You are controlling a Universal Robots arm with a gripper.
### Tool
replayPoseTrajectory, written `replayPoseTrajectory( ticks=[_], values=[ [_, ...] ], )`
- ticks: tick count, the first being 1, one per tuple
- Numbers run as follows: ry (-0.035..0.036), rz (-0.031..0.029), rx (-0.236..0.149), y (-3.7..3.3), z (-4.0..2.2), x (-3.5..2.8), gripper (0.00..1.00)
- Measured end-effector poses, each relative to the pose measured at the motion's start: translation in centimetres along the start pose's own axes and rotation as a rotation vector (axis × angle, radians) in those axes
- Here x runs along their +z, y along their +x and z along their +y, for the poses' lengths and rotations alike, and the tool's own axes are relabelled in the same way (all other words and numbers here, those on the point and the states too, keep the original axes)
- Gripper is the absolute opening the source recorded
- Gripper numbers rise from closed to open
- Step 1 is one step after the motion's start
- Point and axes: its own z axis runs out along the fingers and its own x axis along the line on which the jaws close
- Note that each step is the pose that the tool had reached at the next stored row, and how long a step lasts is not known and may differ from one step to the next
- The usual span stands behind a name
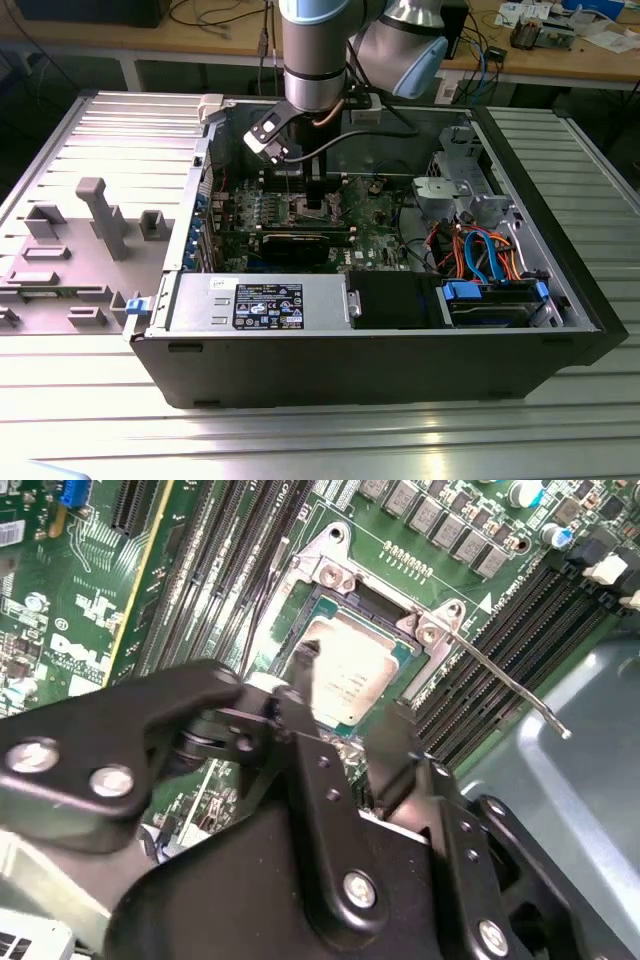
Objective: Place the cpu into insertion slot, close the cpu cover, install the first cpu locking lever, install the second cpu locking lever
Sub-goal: 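Place the cpu into insertion slot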
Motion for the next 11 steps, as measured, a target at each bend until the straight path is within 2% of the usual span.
replayPoseTrajectory(
  ticks=[1, 6, 8, 9, 11],
  values=[
    [-0.0001, 0.0002, 0.0, 0.0, 0.0, 0.0, 0.47],
    [0.0001, 0.0, 0.0, 0.0, 0.01, -0.04, 0.16],
    [0.0001, 0.0, 0.0, 0.0, 0.01, -0.04, 0.16],
    [0.0001, 0.0, 0.0, 0.0, 0.01, -0.05, 0.11],
    [0.0002, -0.0001, 0.0, 0.0, 0.01, -0.07, 0.11]
  ],
)
